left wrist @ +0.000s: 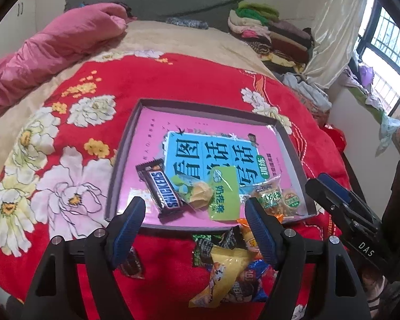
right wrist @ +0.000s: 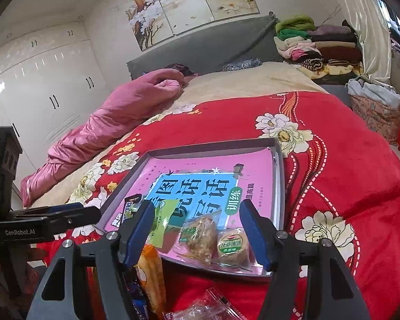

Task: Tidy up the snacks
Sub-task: 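Move both tools back over the snack pile beside the tray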

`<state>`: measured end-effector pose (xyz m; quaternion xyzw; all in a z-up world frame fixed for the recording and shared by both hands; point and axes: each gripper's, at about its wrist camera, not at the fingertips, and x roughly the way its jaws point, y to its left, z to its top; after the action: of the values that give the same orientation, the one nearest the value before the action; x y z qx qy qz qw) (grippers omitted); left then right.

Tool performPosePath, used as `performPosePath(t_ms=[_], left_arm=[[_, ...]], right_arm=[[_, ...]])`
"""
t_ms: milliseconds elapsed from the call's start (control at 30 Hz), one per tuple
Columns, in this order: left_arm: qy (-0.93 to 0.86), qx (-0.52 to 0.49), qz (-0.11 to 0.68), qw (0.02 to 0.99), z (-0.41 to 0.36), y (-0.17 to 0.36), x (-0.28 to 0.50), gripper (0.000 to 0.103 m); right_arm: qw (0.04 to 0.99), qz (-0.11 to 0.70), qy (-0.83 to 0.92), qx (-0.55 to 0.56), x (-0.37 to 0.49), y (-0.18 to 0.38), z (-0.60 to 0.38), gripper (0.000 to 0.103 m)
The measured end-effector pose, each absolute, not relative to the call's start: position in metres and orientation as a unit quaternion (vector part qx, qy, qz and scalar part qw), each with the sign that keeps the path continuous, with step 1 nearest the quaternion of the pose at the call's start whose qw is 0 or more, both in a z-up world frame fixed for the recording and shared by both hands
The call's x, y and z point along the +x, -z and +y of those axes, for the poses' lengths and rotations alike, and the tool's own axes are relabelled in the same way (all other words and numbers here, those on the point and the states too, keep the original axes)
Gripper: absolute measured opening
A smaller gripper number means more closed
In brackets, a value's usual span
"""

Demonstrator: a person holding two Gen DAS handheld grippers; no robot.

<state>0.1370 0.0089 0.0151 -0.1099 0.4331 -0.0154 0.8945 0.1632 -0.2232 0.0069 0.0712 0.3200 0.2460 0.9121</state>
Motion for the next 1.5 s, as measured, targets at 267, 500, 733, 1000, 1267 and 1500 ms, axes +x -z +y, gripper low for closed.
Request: performPosePath(t_ms=[267, 500, 733, 1000, 1267, 1500], left_arm=[[0.033, -0.115, 0.434, 0.893, 0.010, -0.019, 0.128, 0.079], [0.038, -0.105, 0.443, 0.890, 0.007, -0.019, 0.121, 0.079], [0.038, -0.106, 0.445, 0.888, 0.012, -0.020, 0.114, 0.079], [0.037, -0.107, 0.453, 0.884, 0.017, -0.016, 0.107, 0.079], [0.042, -0.095, 0.453, 0.885, 0.016, -0.016, 0.100, 0.079], [0.056, -0.089, 0.460, 0.882, 0.009, -0.012, 0.096, 0.079]], right_arm=[[0.911, 0.319, -0.254, 0.065, 0.161, -0.007, -0.222, 0.070], [0.910, 0.322, -0.256, 0.059, 0.159, -0.006, -0.221, 0.073], [0.909, 0.321, -0.261, 0.057, 0.158, -0.007, -0.220, 0.073], [0.905, 0.324, -0.269, 0.060, 0.155, -0.006, -0.221, 0.073], [0.904, 0.327, -0.267, 0.065, 0.151, -0.006, -0.225, 0.073], [0.905, 0.323, -0.269, 0.066, 0.145, -0.008, -0.229, 0.074]])
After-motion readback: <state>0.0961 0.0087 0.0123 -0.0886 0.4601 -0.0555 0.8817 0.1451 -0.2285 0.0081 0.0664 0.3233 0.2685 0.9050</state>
